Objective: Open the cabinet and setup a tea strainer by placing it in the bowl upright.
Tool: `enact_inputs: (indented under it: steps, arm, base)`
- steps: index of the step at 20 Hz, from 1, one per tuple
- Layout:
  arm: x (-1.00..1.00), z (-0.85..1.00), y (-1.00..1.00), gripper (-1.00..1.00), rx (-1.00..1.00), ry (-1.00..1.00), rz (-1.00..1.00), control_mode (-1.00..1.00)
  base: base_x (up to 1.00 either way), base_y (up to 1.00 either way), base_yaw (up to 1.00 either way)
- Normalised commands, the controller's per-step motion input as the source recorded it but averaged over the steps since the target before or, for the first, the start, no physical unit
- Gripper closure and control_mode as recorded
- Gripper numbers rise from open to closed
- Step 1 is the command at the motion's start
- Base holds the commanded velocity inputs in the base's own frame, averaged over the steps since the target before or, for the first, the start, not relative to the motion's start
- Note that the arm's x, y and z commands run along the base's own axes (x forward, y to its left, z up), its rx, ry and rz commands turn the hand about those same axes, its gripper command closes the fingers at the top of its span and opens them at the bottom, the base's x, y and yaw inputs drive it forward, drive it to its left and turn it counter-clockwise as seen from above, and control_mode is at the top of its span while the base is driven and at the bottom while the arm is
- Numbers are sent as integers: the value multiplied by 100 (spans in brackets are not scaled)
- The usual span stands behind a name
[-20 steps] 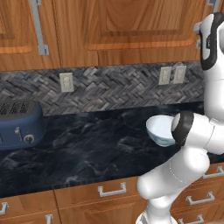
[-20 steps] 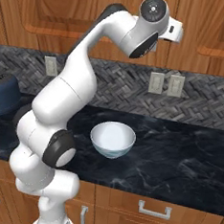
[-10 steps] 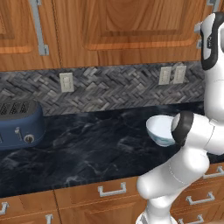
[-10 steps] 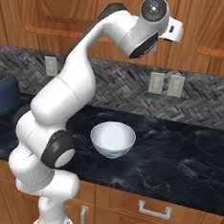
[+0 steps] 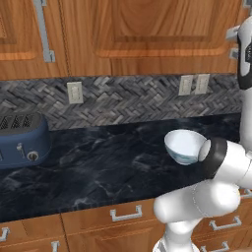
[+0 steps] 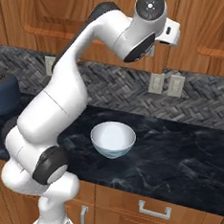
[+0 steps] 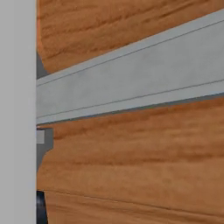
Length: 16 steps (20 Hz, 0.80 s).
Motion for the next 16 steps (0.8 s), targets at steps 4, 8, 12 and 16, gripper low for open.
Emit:
enact_inputs:
  steps: [4,8,12,16]
  arm:
    - [-100,0,61,100,-6,0,-4,-100]
    - [-100,0,82,100,-15,8,-7,-100]
    - [-100,0,70,100,-21,24,-4,-100]
    - [-100,-6,79,100,-31,22,-17,-100]
  base:
    - [0,0,0]
    - [0,0,0]
    - [0,0,0]
    - [0,0,0]
